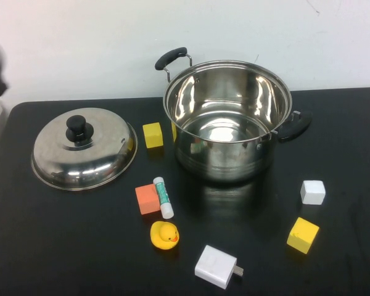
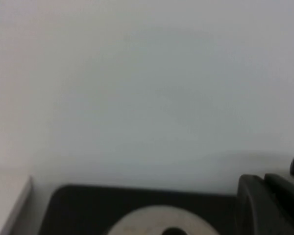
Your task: Cover the pot
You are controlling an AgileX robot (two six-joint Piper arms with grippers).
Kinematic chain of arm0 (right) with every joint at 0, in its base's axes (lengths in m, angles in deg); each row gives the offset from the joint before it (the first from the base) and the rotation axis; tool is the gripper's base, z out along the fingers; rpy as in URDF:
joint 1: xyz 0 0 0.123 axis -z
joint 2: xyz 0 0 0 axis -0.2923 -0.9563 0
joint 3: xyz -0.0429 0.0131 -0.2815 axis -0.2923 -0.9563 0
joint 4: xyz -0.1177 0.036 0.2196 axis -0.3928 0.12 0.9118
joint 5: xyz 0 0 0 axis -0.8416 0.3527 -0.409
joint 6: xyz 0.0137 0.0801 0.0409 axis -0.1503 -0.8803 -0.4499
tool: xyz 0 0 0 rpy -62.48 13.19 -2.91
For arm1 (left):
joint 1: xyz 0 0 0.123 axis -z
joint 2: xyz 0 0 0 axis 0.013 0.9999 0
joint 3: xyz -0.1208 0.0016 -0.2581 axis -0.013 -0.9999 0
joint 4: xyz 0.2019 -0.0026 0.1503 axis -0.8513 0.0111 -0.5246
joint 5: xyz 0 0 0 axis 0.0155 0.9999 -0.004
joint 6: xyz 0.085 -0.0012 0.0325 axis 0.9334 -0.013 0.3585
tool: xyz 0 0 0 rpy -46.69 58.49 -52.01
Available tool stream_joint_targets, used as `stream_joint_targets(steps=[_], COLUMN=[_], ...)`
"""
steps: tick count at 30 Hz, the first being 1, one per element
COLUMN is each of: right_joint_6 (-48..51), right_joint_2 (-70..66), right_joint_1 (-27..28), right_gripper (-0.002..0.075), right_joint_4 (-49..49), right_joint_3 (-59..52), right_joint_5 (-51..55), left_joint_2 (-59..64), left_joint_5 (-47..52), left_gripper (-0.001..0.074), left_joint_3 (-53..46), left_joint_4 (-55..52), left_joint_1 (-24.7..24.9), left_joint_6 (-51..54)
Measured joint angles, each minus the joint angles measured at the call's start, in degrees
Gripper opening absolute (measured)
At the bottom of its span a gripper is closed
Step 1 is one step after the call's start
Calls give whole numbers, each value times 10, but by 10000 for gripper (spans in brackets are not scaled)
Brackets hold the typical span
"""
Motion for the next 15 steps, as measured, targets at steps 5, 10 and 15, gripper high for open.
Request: stream_joint_targets(steps=[5,10,15], right_joint_6=[0,0,0], right_joint_2=[0,0,0], right_joint_1=[0,0,0], right_gripper=[-2,-2,-2], right_joint_4=[0,0,0], right_joint_3=[0,0,0], right_joint_5=[0,0,0], left_joint_2=[106,221,325], left_joint_5=[52,14,-82], left_gripper=[-1,0,144], left_joint_3=[69,113,136], left_joint_4=[-9,-20,-119], left_joint_1=[0,3,20], left_joint_6=[0,3,10])
